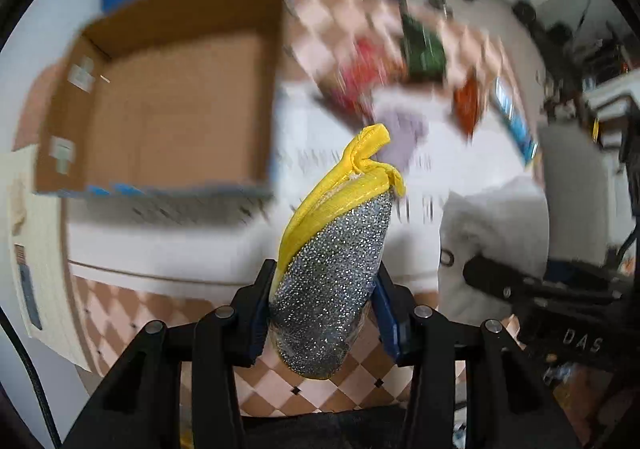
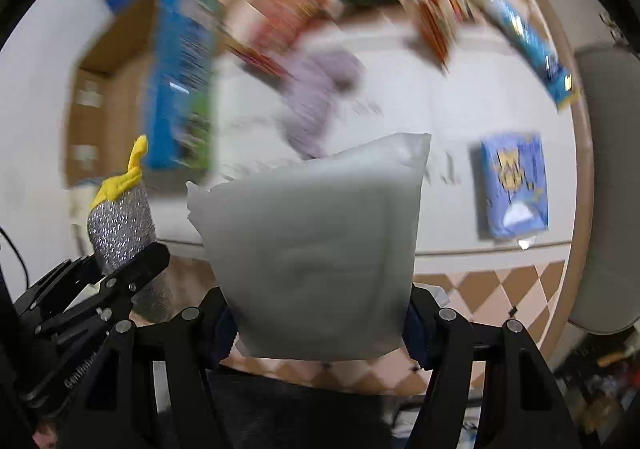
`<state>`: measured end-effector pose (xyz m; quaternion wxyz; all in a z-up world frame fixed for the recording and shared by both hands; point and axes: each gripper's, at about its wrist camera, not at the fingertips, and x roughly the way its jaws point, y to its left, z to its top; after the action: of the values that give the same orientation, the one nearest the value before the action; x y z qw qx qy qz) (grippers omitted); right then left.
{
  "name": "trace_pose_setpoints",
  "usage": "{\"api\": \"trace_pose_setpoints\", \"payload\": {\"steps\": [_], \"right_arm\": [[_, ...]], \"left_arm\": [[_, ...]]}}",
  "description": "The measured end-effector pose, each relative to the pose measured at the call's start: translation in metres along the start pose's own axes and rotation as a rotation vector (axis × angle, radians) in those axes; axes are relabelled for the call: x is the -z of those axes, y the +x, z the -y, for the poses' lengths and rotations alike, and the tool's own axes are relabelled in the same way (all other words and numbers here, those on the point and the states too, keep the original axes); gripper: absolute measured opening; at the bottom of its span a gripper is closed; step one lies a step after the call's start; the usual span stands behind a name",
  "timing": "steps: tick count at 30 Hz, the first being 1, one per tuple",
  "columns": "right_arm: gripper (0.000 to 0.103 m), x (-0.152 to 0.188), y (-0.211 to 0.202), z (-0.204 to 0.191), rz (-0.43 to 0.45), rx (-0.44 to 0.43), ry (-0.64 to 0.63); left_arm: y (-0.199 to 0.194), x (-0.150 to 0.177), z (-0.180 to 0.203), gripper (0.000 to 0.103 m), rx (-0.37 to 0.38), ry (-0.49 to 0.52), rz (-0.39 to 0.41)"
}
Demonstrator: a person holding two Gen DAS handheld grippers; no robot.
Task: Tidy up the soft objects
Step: 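Carry sponge and cotton bag into the box and open both tools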
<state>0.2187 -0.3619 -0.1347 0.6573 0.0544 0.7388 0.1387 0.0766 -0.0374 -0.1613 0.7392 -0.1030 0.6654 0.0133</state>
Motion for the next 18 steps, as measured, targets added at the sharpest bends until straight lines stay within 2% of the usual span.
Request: {"api": "trace_pose_setpoints", "payload": {"steps": [1, 2, 3, 5, 7, 8, 12, 18], "right_arm": [[0.069, 0.0, -0.029, -0.02, 0.029, -0.018, -0.008], [0.069, -0.004, -0.04, -0.033, 0.052, -0.037, -0.014], [0.069, 0.004, -0.033, -0.053, 0.071, -0.052, -0.019], [0.069, -0.005, -0.001, -0.119, 0.106, -0.075, -0.038], [0.069, -0.01, 0.025, -0.18, 0.136, -0.076, -0.048], [0.069, -0.02, 0.031, -0.198, 0.146, -0.073, -0.049], [0.069, -0.056, 0.096, -0.301, 0.149, -0.027, -0.031], [0.069, -0.103, 0.186, -0.357, 0.084, 0.038, 0.016]], "left_arm": [[-0.01, -0.012, -0.016, 0.042, 0.007, -0.013, 0.022], [-0.027, -0.021, -0.03, 0.042, 0.012, -0.027, 0.045], [-0.021, -0.033, -0.051, 0.042, 0.015, -0.038, 0.059], [-0.031, -0.055, -0.08, 0.042, 0.004, -0.067, 0.093], [-0.013, -0.089, -0.106, 0.043, -0.012, -0.089, 0.104], [-0.01, -0.102, -0.126, 0.043, -0.015, -0.104, 0.098], [0.021, -0.142, -0.176, 0.043, -0.011, -0.122, 0.036], [0.083, -0.198, -0.234, 0.043, 0.031, -0.139, -0.095]]}}
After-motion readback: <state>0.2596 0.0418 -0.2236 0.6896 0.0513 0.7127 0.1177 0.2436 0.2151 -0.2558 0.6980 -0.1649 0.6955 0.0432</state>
